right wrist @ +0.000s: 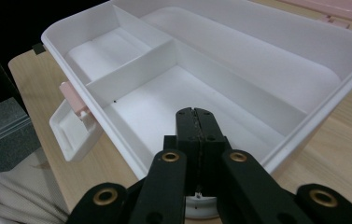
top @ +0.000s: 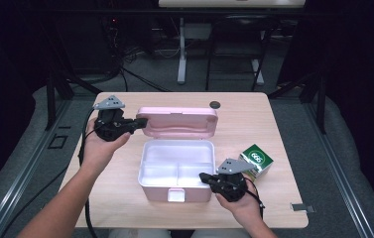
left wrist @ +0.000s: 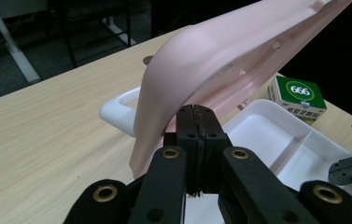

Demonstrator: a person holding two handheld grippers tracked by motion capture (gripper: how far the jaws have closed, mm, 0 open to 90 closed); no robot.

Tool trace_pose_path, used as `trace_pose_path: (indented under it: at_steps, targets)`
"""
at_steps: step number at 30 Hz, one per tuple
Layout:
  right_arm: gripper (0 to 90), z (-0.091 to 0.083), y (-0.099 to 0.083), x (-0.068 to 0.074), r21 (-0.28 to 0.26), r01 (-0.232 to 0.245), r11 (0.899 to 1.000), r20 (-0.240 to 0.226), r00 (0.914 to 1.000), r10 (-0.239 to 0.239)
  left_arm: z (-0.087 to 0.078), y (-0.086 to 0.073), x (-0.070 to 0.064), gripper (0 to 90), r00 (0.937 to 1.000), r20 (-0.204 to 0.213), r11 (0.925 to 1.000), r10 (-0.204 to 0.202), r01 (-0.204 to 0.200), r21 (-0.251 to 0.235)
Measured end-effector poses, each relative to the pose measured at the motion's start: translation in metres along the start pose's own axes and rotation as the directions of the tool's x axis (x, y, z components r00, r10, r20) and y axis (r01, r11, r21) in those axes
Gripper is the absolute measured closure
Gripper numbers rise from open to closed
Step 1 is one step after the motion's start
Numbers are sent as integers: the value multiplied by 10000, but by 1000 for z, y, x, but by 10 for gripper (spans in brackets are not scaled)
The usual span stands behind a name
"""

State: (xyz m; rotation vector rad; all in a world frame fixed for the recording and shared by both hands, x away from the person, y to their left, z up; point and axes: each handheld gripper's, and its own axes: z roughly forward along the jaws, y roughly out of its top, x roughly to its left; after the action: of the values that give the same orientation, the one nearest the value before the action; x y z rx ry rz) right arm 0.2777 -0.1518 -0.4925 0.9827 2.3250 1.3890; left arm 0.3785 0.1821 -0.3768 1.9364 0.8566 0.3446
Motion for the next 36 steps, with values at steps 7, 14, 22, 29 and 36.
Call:
trace_pose_path:
  at_steps: [7,14,22,29,36]
  targets:
    - [900,0,0,0,13,10,10000,-21,10000,-10,4,3,2,898,9998,-194,9999,-8,10,103]
    - [900,0,0,0,3,23,10000,-25,10000,-23,9,4,4,898,9996,-275,9998,-18,23,203]
    - [900,0,-1,0,-22,23,10000,-18,10000,-23,13,2,8,897,9992,-382,9994,-151,163,311]
    - [900,0,-1,0,-45,25,10000,-31,10000,-25,20,-2,15,889,9983,-465,9982,-360,382,464]
    - [900,0,-1,0,-38,57,10000,-20,10000,-57,27,-6,21,884,9963,-591,9960,-623,659,597]
